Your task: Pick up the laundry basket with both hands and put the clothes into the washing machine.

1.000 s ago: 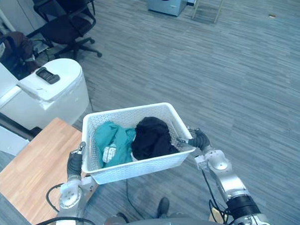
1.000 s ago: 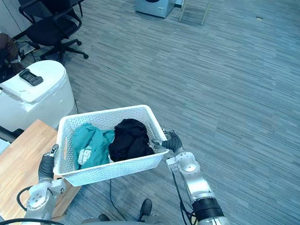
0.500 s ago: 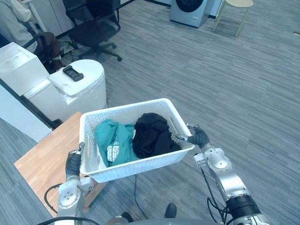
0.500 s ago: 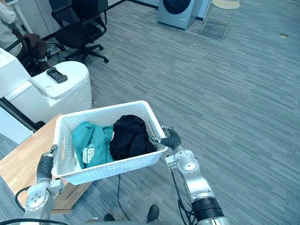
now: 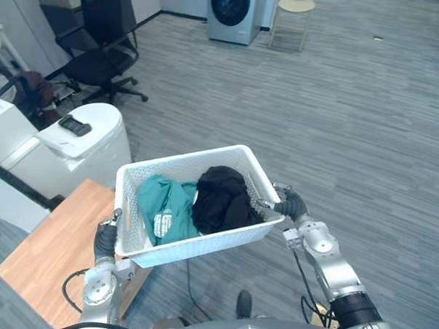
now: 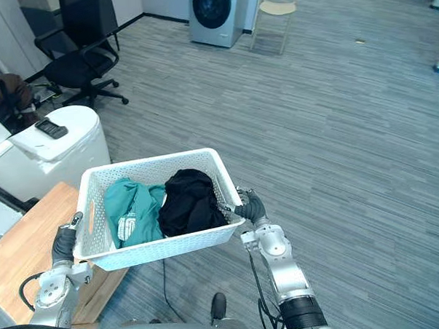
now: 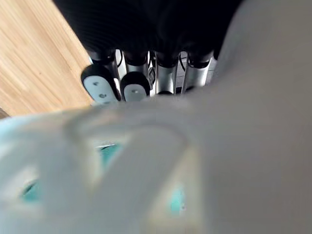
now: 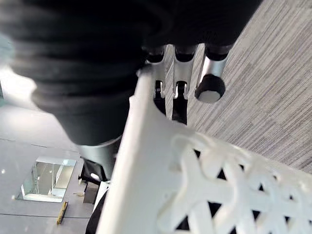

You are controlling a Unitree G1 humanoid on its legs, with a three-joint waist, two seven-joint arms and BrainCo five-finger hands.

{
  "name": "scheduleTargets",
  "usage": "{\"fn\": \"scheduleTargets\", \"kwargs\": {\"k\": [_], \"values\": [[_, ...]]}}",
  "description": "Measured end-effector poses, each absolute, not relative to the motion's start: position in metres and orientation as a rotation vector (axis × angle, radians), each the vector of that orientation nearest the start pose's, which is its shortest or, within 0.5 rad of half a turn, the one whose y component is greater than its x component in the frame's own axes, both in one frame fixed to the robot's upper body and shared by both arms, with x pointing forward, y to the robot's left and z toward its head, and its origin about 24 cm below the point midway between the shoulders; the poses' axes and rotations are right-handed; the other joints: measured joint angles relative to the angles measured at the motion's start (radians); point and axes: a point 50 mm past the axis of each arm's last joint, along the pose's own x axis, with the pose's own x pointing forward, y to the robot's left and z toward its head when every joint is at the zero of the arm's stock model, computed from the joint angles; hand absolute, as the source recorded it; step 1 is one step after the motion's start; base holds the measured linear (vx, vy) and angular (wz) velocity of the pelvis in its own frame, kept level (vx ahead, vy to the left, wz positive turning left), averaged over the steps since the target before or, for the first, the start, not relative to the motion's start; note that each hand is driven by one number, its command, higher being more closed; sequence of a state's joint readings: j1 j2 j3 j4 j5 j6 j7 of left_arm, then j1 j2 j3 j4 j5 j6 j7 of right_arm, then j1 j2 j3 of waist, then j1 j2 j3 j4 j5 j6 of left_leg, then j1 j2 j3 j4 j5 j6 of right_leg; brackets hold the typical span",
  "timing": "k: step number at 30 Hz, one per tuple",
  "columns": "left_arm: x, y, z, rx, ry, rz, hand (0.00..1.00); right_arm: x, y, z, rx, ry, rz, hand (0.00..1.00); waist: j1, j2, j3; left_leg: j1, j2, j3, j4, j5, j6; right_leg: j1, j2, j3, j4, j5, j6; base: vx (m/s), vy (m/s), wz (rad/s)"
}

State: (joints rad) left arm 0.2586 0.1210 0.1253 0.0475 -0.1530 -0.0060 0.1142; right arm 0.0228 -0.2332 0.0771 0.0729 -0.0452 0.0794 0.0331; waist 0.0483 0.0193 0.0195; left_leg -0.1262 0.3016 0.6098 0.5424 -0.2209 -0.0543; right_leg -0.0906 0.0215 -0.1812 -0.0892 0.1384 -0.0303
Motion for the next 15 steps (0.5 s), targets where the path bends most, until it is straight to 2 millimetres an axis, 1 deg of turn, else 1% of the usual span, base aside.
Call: {"fn": "scheduleTargets", "kwargs": {"k": [1, 2, 3, 4, 5, 6, 7, 8, 9, 10, 11, 12, 13, 14, 15], "values": [[0.184, 0.225, -0.019, -0.007, 0.281, 0.323, 1.0, 0.246, -0.181, 0.015, -0.28, 0.184, 0.089, 1.0, 0.001, 0.005, 0.003, -0.017, 0.023, -0.04, 0.066, 0.007, 0.011, 0.011, 0.012, 0.013, 0.0, -0.002, -0.004, -0.01, -0.092, -0.65], [0.183, 0.225, -0.021, -0.009, 0.291, 0.327, 1.0, 0.246, -0.181, 0.015, -0.282, 0.183, 0.089, 1.0, 0.002, 0.021, 0.013, -0.05, 0.047, -0.105, 0.158, 0.028, 0.045, 0.024, 0.027, 0.033, 0.001, -0.006, -0.012, -0.03, -0.07, -0.72], [0.182, 0.224, -0.022, -0.019, 0.293, 0.333, 1.0, 0.246, -0.181, 0.015, -0.283, 0.183, 0.088, 1.0, 0.001, 0.035, 0.019, -0.104, 0.049, -0.206, 0.253, 0.083, 0.092, 0.023, 0.035, 0.063, 0.012, -0.018, -0.029, -0.03, -0.057, -0.92], [0.181, 0.224, -0.022, -0.028, 0.294, 0.341, 1.0, 0.246, -0.181, 0.015, -0.283, 0.183, 0.089, 1.0, 0.007, 0.039, 0.025, -0.16, 0.009, -0.309, 0.299, 0.102, 0.087, 0.018, 0.034, 0.096, 0.021, -0.025, -0.036, -0.02, -0.03, -0.89], [0.18, 0.224, -0.023, -0.037, 0.296, 0.343, 1.0, 0.246, -0.182, 0.015, -0.283, 0.182, 0.088, 1.0, 0.007, 0.04, 0.027, -0.173, -0.035, -0.373, 0.289, 0.073, 0.07, 0.008, 0.03, 0.117, 0.029, -0.026, -0.038, 0.0, -0.018, -0.94], [0.179, 0.222, -0.023, -0.047, 0.298, 0.346, 1.0, 0.246, -0.182, 0.016, -0.284, 0.18, 0.087, 1.0, 0.008, 0.044, 0.033, -0.185, -0.131, -0.492, 0.226, 0.02, 0.013, -0.013, 0.025, 0.159, 0.041, -0.029, -0.043, 0.0, 0.01, -0.91], [0.179, 0.222, -0.024, -0.057, 0.297, 0.351, 1.0, 0.246, -0.182, 0.015, -0.284, 0.183, 0.087, 1.0, 0.008, 0.044, 0.039, -0.178, -0.209, -0.578, 0.113, -0.008, -0.016, -0.019, 0.015, 0.177, 0.03, -0.028, -0.048, -0.01, 0.031, -0.87], [0.178, 0.223, -0.024, -0.06, 0.297, 0.356, 1.0, 0.246, -0.181, 0.015, -0.284, 0.184, 0.089, 1.0, 0.008, 0.046, 0.041, -0.172, -0.228, -0.592, 0.05, -0.009, -0.017, -0.018, 0.014, 0.186, 0.014, -0.03, -0.05, -0.03, 0.059, -0.82], [0.178, 0.223, -0.023, -0.067, 0.294, 0.362, 1.0, 0.246, -0.181, 0.016, -0.285, 0.181, 0.091, 1.0, 0.01, 0.055, 0.047, -0.167, -0.251, -0.611, -0.081, -0.008, -0.018, -0.022, 0.016, 0.201, -0.001, -0.051, -0.062, -0.03, 0.054, -0.6], [0.178, 0.221, -0.024, -0.078, 0.295, 0.366, 1.0, 0.247, -0.181, 0.016, -0.287, 0.178, 0.091, 1.0, 0.012, 0.083, 0.044, -0.165, -0.242, -0.626, -0.166, -0.011, -0.014, -0.021, 0.049, 0.189, 0.022, -0.076, -0.056, 0.04, 0.063, -1.0], [0.175, 0.22, -0.022, -0.088, 0.279, 0.378, 1.0, 0.248, -0.179, 0.018, -0.281, 0.167, 0.09, 1.0, 0.038, 0.11, 0.067, -0.154, -0.203, -0.634, -0.185, 0.038, -0.048, -0.14, 0.065, 0.135, 0.411, -0.167, -0.105, 0.14, 0.023, -0.8], [0.171, 0.23, -0.017, -0.053, 0.255, 0.395, 1.0, 0.246, -0.172, 0.015, -0.256, 0.17, 0.103, 1.0, 0.027, 0.047, 0.09, -0.145, -0.255, -0.645, -0.114, 0.028, -0.054, -0.138, 0.021, 0.173, 0.502, -0.342, -0.013, 0.16, 0.011, -0.67], [0.169, 0.228, -0.021, -0.061, 0.276, 0.397, 1.0, 0.245, -0.172, 0.014, -0.258, 0.178, 0.103, 1.0, 0.018, 0.057, 0.093, -0.161, -0.248, -0.671, -0.073, 0.036, -0.038, -0.125, 0.036, 0.174, 0.498, -0.353, 0.003, 0.13, 0.055, -0.42], [0.163, 0.228, -0.025, -0.066, 0.298, 0.41, 1.0, 0.243, -0.17, 0.011, -0.259, 0.187, 0.111, 1.0, 0.024, 0.056, 0.081, -0.163, -0.239, -0.668, -0.088, 0.04, -0.016, -0.097, 0.047, 0.179, 0.429, -0.339, 0.003, 0.08, 0.095, -0.39], [0.162, 0.23, -0.025, -0.059, 0.301, 0.41, 1.0, 0.243, -0.169, 0.011, -0.258, 0.188, 0.114, 1.0, 0.028, 0.053, 0.069, -0.155, -0.238, -0.654, -0.116, 0.044, -0.01, -0.092, 0.043, 0.183, 0.401, -0.334, 0.005, 0.15, 0.154, -0.49]]}}
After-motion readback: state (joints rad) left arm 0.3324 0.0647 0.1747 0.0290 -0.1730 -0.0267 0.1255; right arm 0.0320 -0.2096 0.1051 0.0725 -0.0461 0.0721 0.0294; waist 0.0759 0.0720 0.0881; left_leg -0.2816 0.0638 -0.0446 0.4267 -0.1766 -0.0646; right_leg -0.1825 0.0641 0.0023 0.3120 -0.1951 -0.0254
